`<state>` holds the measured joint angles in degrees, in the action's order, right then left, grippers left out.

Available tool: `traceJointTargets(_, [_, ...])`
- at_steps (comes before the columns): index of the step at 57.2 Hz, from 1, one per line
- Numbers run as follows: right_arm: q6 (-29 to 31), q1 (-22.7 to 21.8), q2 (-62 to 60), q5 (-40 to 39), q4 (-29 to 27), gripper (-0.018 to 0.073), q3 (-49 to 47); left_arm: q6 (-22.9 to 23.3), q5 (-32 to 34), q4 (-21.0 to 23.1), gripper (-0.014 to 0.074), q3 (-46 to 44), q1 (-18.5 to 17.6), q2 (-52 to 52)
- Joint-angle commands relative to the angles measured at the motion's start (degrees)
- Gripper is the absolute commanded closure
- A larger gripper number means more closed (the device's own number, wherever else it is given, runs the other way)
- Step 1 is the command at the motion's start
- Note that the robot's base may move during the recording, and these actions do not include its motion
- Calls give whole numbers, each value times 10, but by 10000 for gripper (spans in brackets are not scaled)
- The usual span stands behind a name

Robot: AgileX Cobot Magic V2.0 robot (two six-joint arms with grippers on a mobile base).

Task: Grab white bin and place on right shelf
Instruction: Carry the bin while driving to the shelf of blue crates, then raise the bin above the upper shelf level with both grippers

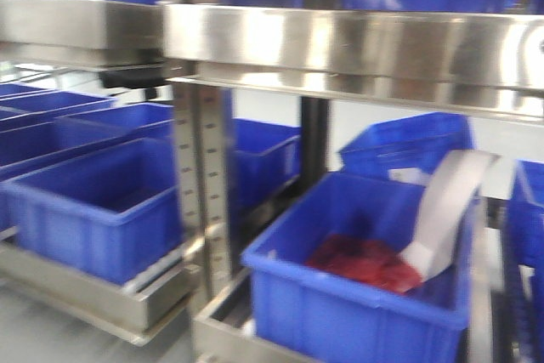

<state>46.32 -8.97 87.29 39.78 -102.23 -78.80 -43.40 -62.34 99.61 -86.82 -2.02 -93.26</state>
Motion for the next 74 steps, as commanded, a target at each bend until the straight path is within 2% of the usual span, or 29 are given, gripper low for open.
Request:
traceJointTargets(1, [2,11,-27,44,-62,501,-19,-16,-61,93,713,-21,-17,31])
traceJointTargets(74, [2,11,-27,44,-62,501,-19,-16,-61,93,713,-21,-17,31])
